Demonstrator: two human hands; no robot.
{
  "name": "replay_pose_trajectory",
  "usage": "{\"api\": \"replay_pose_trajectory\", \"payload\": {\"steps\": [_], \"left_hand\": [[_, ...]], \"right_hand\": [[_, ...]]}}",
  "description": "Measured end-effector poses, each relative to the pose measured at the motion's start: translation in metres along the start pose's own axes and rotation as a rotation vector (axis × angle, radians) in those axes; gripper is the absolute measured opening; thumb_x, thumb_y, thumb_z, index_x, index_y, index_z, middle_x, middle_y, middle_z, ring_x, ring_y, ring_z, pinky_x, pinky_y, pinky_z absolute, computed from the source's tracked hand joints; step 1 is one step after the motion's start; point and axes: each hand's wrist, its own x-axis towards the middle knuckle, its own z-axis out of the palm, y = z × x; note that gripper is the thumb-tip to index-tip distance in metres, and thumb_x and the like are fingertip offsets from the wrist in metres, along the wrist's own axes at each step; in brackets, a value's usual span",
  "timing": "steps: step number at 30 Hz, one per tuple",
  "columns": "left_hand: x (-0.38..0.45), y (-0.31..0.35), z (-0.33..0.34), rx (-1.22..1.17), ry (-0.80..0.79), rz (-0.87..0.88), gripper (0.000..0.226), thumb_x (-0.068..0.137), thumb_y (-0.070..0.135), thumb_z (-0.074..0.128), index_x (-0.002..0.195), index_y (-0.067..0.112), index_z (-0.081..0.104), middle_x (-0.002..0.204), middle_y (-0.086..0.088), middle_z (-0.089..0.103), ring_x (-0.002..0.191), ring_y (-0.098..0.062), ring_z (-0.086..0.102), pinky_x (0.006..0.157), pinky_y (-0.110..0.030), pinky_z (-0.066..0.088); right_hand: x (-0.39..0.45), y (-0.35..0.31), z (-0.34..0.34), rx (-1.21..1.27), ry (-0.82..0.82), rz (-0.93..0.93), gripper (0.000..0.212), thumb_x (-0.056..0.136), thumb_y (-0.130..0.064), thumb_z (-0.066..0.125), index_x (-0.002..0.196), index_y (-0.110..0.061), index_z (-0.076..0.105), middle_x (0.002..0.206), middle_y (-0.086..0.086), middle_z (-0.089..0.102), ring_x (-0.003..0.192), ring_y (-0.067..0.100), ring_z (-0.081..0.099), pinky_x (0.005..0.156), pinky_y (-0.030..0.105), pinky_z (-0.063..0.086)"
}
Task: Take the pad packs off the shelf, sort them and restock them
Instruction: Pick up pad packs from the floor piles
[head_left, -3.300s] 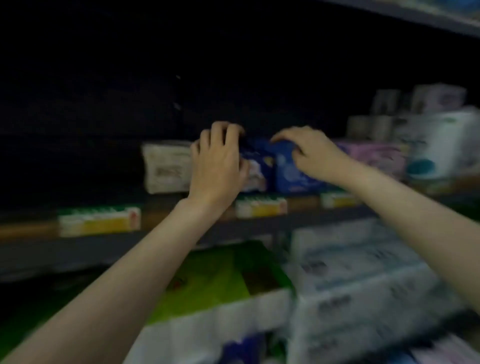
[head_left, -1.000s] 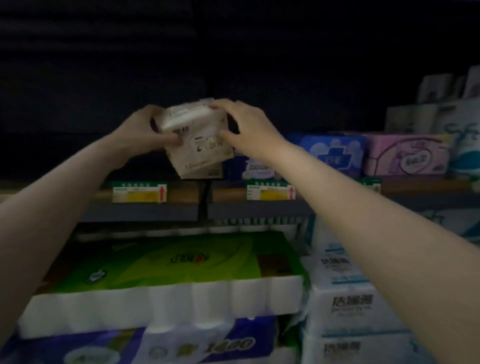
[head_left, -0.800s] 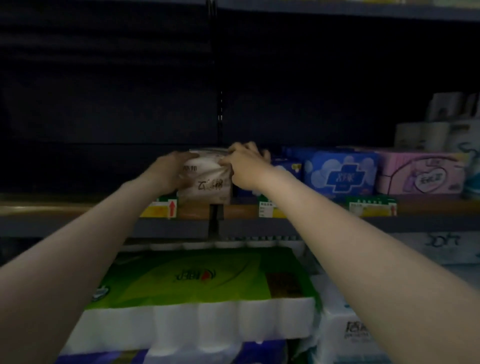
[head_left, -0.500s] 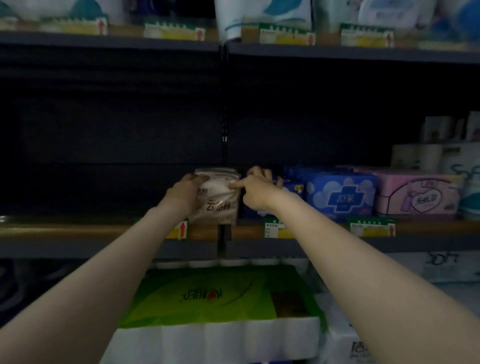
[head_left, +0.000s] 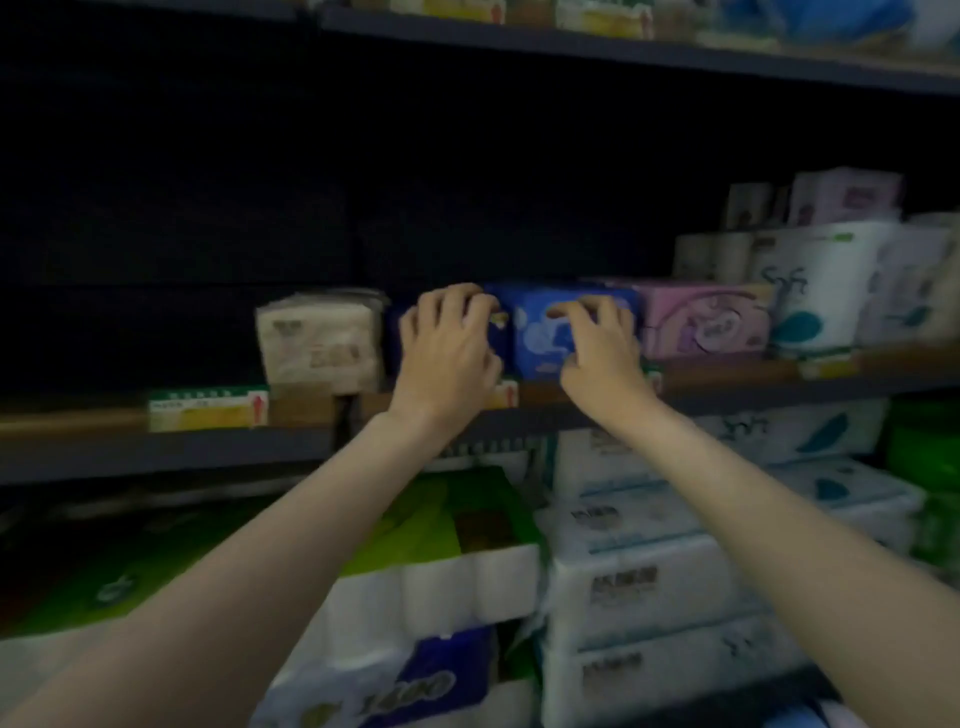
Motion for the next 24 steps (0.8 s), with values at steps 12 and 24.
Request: {"api": "replay_pose_trajectory", "payload": {"steps": [12, 24], "left_hand": [[-0.171, 0.254, 0.204, -0.194, -0.443, 0.603, 0.044, 0.059, 0.032, 0.051, 0.100, 0.017, 0.051, 0.091, -0.003, 0.065, 0.078, -0.022, 0.064, 0.075, -0.033, 0.041], [-0.309, 0.330, 0.317, -0.053, -0.979, 0.519, 0.052, 0.087, 0.023, 0.046, 0.137, 0.014, 0.031, 0.133, -0.006, 0.038, 0.120, -0.027, 0.039, 0.103, -0.039, 0.022]], "right_hand": [[-0.236, 0.336, 0.001, -0.348, -0.545, 0.557, 0.064, 0.085, -0.002, 0.049, 0.143, -0.020, 0.028, 0.142, 0.013, 0.029, 0.131, 0.035, 0.029, 0.105, 0.045, 0.032], [-0.428, 0.486, 0.074, -0.756, -1.274, 0.304, 0.062, 0.092, -0.015, 0.050, 0.146, -0.025, 0.020, 0.153, 0.000, 0.017, 0.140, 0.020, 0.021, 0.110, 0.044, 0.021]]}}
